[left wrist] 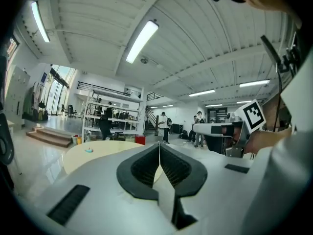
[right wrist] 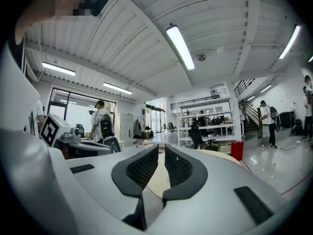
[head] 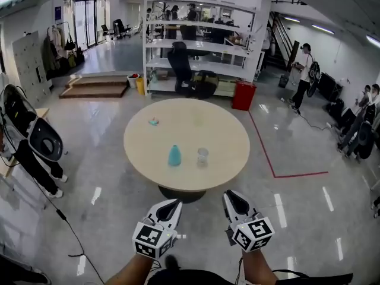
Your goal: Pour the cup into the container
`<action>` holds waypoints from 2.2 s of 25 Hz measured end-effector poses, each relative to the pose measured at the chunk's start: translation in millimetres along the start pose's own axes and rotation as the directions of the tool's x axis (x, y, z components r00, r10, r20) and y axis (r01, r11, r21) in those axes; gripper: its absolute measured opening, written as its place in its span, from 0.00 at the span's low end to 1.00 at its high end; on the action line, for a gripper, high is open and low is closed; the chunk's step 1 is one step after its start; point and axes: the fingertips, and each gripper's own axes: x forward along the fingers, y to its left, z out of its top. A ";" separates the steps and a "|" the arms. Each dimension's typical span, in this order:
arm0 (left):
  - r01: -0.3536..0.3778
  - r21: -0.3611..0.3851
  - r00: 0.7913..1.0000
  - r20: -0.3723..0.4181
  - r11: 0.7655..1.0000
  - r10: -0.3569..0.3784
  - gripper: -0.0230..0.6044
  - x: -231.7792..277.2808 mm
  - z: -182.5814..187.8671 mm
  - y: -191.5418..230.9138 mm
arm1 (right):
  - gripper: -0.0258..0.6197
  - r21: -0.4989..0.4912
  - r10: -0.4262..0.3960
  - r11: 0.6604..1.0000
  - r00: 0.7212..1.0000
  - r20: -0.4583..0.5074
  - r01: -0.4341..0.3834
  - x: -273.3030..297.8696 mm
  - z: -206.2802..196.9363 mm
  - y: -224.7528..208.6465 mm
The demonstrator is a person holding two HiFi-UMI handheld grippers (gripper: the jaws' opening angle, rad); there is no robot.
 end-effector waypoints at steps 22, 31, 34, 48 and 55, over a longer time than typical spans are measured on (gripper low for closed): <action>-0.051 -0.005 0.996 -0.068 0.999 0.051 0.04 257.8 16.9 143.3 | 0.18 -0.026 0.155 0.987 0.988 -0.021 -0.156 245.5 -19.0 -165.3; -0.023 -0.080 0.996 -0.092 0.997 0.015 0.04 309.5 8.1 187.3 | 0.25 -0.015 0.102 0.994 0.991 -0.089 -0.104 292.0 -44.9 -197.9; 0.005 -0.074 0.993 -0.120 0.997 -0.014 0.04 316.8 -8.4 197.7 | 0.29 0.014 0.082 0.997 0.988 -0.130 -0.081 301.3 -73.4 -196.7; -0.025 -0.179 0.957 -0.289 0.983 -0.028 0.04 362.3 -103.3 205.4 | 0.49 0.122 0.048 0.993 0.920 -0.389 -0.001 321.4 -223.8 -220.0; -0.108 -0.180 0.890 -0.456 0.978 0.014 0.04 364.1 -188.4 197.7 | 0.49 0.131 0.103 0.990 0.864 -0.492 -0.044 319.4 -300.5 -218.5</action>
